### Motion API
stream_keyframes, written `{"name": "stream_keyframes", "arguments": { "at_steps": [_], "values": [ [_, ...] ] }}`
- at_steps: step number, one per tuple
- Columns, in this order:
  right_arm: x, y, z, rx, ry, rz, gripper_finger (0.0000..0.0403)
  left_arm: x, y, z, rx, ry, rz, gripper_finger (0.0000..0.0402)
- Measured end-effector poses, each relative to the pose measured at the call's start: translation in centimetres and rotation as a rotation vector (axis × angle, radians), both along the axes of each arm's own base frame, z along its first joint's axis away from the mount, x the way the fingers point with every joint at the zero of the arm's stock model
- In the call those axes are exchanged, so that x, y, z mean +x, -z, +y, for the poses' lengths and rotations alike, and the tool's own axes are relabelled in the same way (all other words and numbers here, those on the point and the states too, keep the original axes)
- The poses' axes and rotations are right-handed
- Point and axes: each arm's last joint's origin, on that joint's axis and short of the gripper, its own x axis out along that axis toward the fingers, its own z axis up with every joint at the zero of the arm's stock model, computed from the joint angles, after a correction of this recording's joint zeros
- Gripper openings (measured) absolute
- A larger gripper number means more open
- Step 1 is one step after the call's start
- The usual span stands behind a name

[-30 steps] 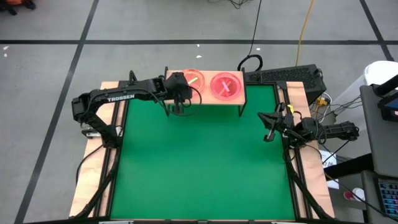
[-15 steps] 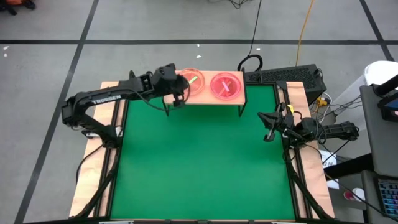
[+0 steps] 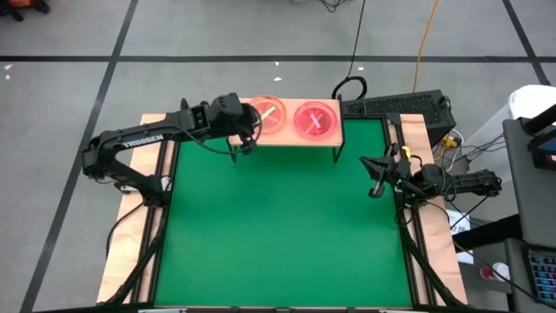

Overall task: Place and stack plates onto a shelf
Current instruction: Return to Home Position

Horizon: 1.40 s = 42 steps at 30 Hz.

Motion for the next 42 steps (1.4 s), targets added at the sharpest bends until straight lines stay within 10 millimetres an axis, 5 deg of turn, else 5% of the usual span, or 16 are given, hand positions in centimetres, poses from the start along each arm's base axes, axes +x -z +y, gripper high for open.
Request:
{"name": "stream_keyframes", "arguments": {
  "at_steps": [8,13,20,25,30,42],
  "values": [
    [0.0,0.0,0.0,0.0,0.0,0.0,0.0016,-1.3,-2.8,-1.9,-0.212,0.282,-0.228,0.0085],
    [0.0,0.0,0.0,0.0,0.0,0.001,0.0016,-2.3,-4.6,-3.2,-0.194,0.337,-0.325,0.0085],
    [0.0,0.0,0.0,0.0,0.0,0.0,0.0016,-7.7,-5.3,-5.7,-0.144,0.369,-0.407,0.0085],
    [0.0,0.0,0.0,0.0,0.0,0.001,0.0016,-12.8,-3.1,-7.4,-0.144,0.346,-0.571,0.0085],
    [0.0,0.0,0.0,0.0,0.0,0.001,0.0016,-15.8,1.4,-8.4,-0.162,0.361,-0.735,0.0085],
    [0.0,0.0,0.0,0.0,0.0,0.001,0.0016,-16.5,10.9,-8.5,-0.165,0.332,-0.892,0.0086]
  ]
}}
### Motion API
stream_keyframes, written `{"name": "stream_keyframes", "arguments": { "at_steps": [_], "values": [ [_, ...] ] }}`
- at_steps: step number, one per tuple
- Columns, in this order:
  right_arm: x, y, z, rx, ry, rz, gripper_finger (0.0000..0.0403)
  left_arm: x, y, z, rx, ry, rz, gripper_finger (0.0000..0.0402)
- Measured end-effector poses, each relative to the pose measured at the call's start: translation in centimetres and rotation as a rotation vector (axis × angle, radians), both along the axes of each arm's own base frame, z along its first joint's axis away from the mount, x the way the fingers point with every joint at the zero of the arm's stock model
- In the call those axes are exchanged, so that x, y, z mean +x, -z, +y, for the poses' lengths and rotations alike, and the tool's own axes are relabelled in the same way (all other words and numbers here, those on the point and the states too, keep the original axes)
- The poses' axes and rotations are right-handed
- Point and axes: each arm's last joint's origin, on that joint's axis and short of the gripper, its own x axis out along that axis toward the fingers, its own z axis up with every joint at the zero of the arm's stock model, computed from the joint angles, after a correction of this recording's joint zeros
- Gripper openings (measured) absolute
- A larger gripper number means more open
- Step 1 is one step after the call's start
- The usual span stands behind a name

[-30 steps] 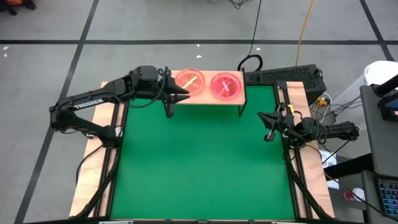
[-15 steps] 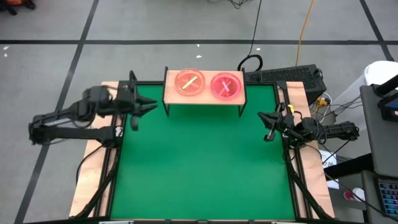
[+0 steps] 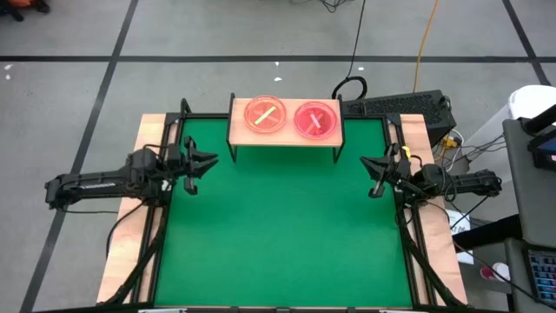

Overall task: Place and stack plates onto a shelf
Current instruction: Return to Home Position

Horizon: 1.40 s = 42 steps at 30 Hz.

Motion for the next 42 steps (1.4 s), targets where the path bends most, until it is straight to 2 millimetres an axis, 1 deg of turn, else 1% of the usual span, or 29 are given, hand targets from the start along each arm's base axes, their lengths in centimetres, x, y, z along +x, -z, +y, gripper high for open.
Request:
{"name": "stream_keyframes", "arguments": {
  "at_steps": [7,10,21,27,30,33,34,36,38,40,42],
  "values": [
    [0.0,0.0,0.0,0.0,0.0,0.0,0.0016,0.1,4.1,0.0,-0.044,0.006,-0.031,0.0086],
    [0.0,0.0,0.0,0.0,0.0,0.0,0.0016,0.0,5.6,0.0,-0.075,0.0,-0.029,0.0086],
    [0.0,0.0,0.0,0.0,0.0,0.0,0.0016,0.1,6.6,0.1,-0.112,-0.015,0.074,0.0086],
    [0.0,0.0,0.0,0.0,0.0,0.0,0.0016,0.1,6.7,0.1,-0.11,-0.016,0.082,0.0083],
    [0.0,0.0,0.0,0.0,0.0,0.0,0.0016,0.1,6.7,0.1,-0.088,-0.014,0.086,0.0063],
    [0.0,0.0,0.0,0.0,0.0,0.0,0.0016,0.1,6.7,0.0,-0.078,-0.003,0.095,0.0017],
    [0.0,0.0,0.0,0.0,0.0,0.0,0.0016,0.1,6.8,0.0,-0.079,-0.003,0.095,0.0009],
    [0.0,0.0,0.0,0.0,0.0,0.0,0.0016,0.1,6.8,0.0,-0.056,-0.003,0.107,0.0005],
    [0.0,0.0,0.0,0.0,0.0,0.0,0.0016,0.1,6.9,0.0,0.006,0.01,0.129,0.0004],
    [0.0,0.0,0.0,0.0,0.0,0.0,0.0016,0.1,7.3,-0.1,0.077,0.025,0.174,0.0003],
    [0.0,0.0,0.0,0.0,0.0,-0.001,0.0016,0.1,7.8,-0.1,0.11,0.028,0.234,0.0003]
  ]
}}
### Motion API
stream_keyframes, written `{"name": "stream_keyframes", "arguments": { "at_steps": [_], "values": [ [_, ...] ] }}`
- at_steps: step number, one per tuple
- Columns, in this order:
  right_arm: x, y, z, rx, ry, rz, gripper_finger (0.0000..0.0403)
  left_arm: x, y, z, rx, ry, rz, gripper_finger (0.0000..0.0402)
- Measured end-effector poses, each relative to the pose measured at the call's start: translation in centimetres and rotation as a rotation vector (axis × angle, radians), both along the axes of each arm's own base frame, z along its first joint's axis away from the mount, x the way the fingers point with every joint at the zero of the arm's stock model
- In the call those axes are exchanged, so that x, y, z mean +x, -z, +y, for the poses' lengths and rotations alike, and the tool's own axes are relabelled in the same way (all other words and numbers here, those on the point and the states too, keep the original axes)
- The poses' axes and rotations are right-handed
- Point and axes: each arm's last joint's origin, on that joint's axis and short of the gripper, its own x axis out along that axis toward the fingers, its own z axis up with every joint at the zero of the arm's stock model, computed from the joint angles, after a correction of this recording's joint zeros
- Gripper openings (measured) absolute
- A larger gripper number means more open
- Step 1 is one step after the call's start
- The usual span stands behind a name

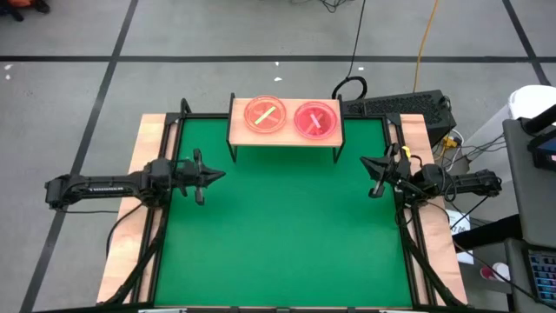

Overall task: Place and stack plates onto a shelf
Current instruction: Return to Home Position

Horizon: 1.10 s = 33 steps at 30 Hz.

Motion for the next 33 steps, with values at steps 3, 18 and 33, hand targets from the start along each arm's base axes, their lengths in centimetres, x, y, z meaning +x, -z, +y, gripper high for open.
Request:
{"name": "stream_keyframes", "arguments": {
  "at_steps": [3,18,33],
  "values": [
    [0.0,0.0,0.0,0.0,0.0,0.0,0.0016,0.0,0.6,0.0,-0.038,-0.003,0.054,0.0003],
    [0.0,0.0,0.0,0.0,0.0,0.0,0.0016,0.0,0.6,0.0,-0.125,-0.011,0.047,0.0005],
    [0.0,0.0,0.0,0.0,0.0,0.0,0.0016,-0.2,1.5,-0.1,-0.142,0.018,0.139,0.0005]
  ]
}}
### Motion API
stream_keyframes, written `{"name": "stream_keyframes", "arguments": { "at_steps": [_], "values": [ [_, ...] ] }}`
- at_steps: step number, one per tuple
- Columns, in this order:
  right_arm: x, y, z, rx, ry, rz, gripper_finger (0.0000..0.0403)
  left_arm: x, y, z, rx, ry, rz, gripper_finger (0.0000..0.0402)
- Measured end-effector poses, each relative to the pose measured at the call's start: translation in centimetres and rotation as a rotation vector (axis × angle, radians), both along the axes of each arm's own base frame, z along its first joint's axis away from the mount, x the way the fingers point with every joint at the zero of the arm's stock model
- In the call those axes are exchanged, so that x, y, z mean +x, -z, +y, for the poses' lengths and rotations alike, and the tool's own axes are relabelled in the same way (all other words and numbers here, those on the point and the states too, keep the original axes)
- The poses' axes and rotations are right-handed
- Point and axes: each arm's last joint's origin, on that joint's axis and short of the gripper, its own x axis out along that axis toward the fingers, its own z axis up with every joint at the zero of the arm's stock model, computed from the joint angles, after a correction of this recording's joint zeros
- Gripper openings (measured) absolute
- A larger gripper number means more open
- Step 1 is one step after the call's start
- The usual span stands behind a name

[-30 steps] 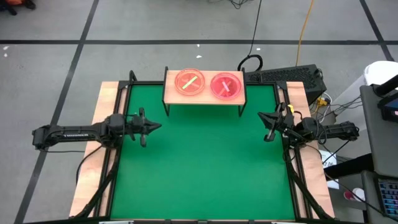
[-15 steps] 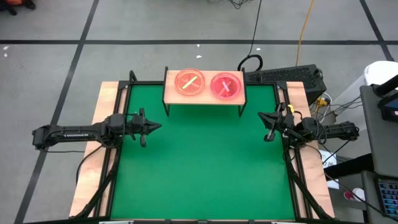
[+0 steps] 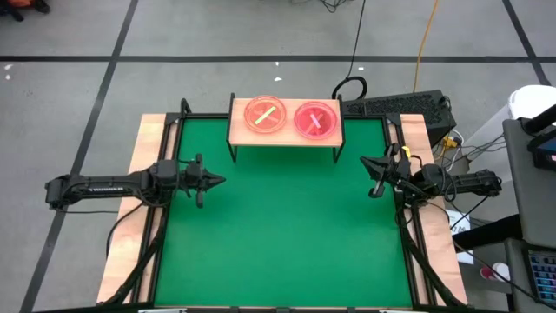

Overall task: Place and stack plates onto a shelf
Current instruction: Return to Home Position

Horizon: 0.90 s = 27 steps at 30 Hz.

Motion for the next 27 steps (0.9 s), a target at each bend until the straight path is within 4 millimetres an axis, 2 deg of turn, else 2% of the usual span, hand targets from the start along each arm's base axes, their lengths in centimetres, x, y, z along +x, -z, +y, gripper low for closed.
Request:
{"name": "stream_keyframes", "arguments": {
  "at_steps": [13,27],
  "values": [
    [0.0,0.0,0.0,0.0,0.0,0.0,0.0016,-0.8,-1.3,-0.2,-0.002,0.017,-0.132,0.0005],
    [0.0,0.0,0.0,0.0,0.0,0.0,0.0016,-2.0,-1.8,-0.5,-0.002,0.02,-0.169,0.0011]
  ]
}}
